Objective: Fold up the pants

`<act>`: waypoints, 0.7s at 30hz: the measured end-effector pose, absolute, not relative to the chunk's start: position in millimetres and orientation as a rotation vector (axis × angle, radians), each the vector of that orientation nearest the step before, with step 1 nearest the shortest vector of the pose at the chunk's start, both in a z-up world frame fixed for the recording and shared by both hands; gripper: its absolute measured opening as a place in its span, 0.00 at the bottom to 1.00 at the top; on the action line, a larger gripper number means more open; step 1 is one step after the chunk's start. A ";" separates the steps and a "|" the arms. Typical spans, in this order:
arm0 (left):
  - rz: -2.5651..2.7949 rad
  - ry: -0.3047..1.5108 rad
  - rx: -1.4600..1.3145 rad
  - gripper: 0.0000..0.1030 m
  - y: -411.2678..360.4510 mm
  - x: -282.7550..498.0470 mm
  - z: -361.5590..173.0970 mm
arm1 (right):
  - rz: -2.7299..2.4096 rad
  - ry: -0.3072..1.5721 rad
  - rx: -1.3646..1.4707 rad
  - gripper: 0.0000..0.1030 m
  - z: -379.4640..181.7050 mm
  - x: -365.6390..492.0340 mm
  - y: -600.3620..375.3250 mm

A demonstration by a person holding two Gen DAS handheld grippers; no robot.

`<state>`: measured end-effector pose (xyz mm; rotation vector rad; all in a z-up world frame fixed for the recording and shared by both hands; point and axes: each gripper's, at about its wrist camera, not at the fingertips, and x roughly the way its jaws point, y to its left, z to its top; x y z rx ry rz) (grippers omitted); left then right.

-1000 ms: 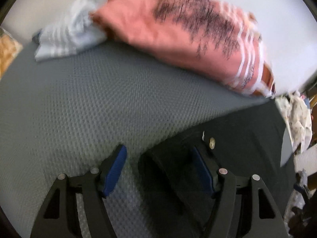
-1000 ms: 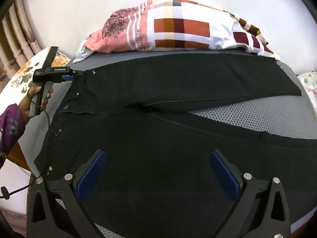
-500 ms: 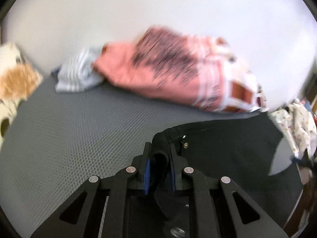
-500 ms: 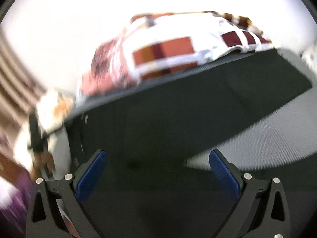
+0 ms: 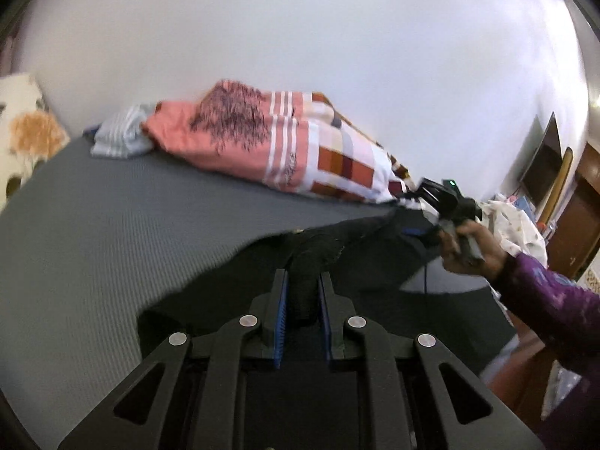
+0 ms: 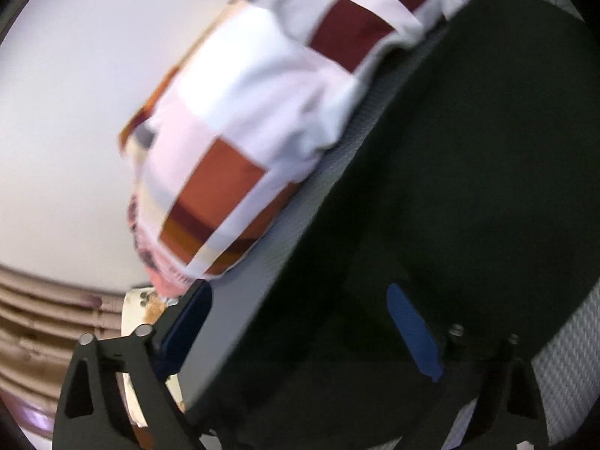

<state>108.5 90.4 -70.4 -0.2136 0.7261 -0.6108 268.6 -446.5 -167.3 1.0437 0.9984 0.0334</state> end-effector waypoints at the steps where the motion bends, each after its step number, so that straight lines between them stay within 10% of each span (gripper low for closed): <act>1: -0.609 0.744 -0.224 0.15 90.3 103.6 -73.0 | 0.035 1.000 1.052 0.77 -171.1 271.5 -448.6; 4: -0.596 0.772 -0.228 0.15 88.1 94.2 -79.7 | 0.008 1.024 1.043 0.15 -179.1 279.9 -455.7; 5: -0.588 0.779 -0.221 0.15 88.7 92.7 -82.3 | -0.021 1.030 1.036 0.07 -180.8 278.3 -459.2; 21: -0.473 0.889 -0.131 0.15 123.5 65.7 -103.4 | -0.018 0.908 0.920 0.05 -122.9 34.1 -426.2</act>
